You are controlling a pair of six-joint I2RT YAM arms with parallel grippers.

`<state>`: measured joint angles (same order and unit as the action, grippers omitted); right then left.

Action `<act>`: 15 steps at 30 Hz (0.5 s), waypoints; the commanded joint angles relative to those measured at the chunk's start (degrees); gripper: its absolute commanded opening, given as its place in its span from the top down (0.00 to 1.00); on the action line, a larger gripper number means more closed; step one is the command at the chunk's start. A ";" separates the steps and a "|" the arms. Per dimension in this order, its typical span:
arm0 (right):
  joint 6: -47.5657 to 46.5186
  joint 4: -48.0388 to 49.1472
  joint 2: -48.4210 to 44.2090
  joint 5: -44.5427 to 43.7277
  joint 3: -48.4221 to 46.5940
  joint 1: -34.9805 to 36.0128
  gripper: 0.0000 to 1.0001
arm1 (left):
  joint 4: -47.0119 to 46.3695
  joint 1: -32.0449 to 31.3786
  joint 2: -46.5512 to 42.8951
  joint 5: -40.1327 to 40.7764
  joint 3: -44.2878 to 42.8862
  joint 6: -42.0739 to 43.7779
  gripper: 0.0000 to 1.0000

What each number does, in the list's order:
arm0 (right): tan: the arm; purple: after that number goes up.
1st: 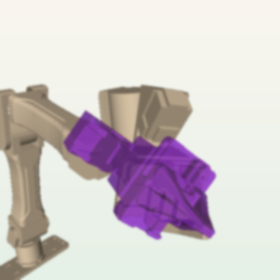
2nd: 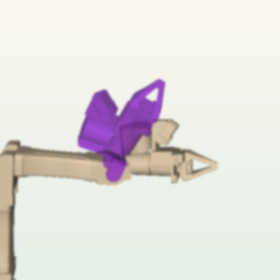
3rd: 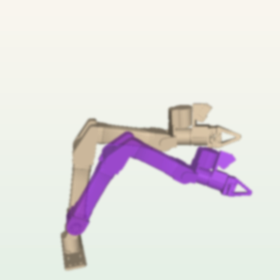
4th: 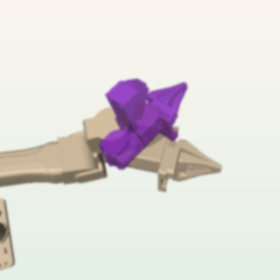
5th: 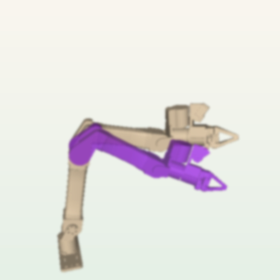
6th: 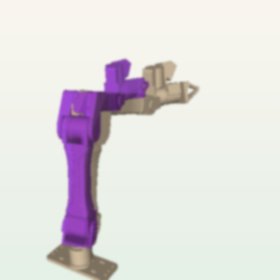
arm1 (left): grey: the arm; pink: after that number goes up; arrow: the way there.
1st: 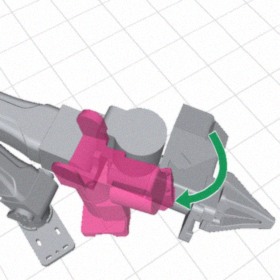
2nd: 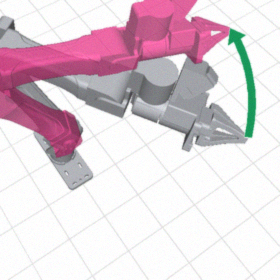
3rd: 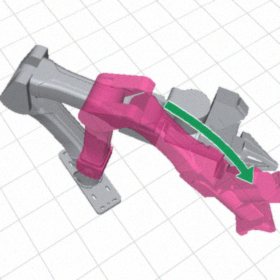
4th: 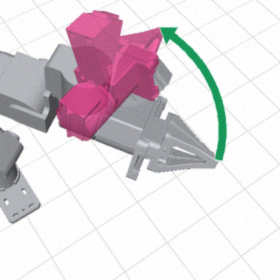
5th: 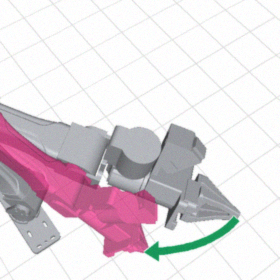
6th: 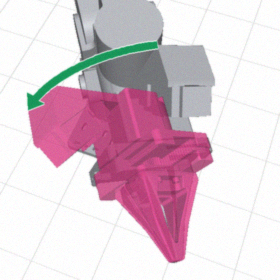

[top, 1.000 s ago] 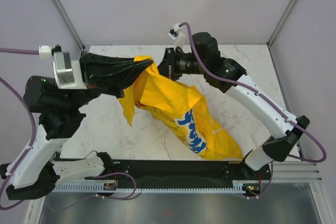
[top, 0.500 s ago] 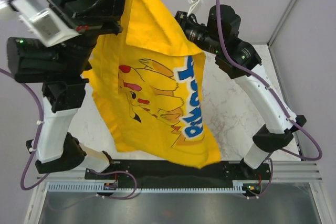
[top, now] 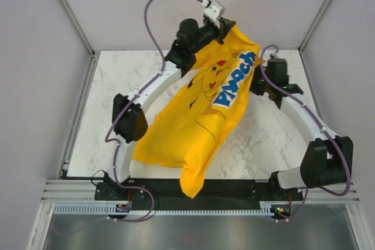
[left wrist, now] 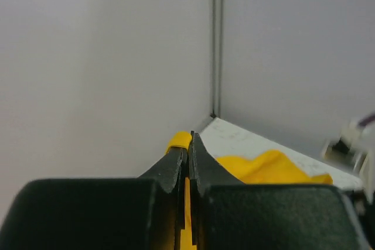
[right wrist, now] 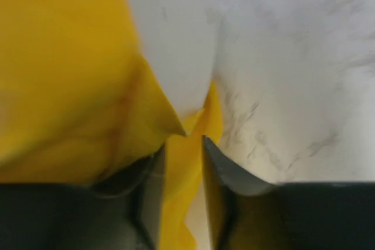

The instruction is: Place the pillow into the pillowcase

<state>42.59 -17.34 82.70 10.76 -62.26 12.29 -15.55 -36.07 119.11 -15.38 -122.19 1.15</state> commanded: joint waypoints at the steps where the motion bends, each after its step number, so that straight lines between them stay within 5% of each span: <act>1: -5.93 1.45 -9.66 -4.34 -4.79 -8.06 0.60 | -9.92 -6.53 1.99 -5.28 -8.59 -5.28 0.98; 4: -6.64 -3.48 -9.22 -6.53 -5.94 -14.64 0.29 | -13.62 -12.32 4.20 -5.36 -7.19 -3.97 0.98; 10: -5.14 -7.34 -15.28 -22.25 -3.39 -20.82 0.11 | -20.48 -18.76 4.46 -3.17 1.60 -2.02 0.91; 12: -5.50 -9.28 -17.12 -28.24 -5.24 -20.99 0.09 | -18.65 -18.86 5.78 -2.30 0.55 -1.85 0.73; 13: -6.11 -9.20 -17.91 -28.43 -5.50 -20.91 0.09 | -17.59 -18.86 6.83 0.15 -0.32 -1.50 0.49; 15: -6.46 -7.63 -19.94 -25.11 -5.16 -21.00 0.09 | -14.61 -18.86 7.97 2.62 -1.90 2.61 0.39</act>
<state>37.52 -25.04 66.11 -10.92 -65.63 -8.71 -26.26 -57.10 126.89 -17.06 -120.64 -0.01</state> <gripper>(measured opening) 0.913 0.571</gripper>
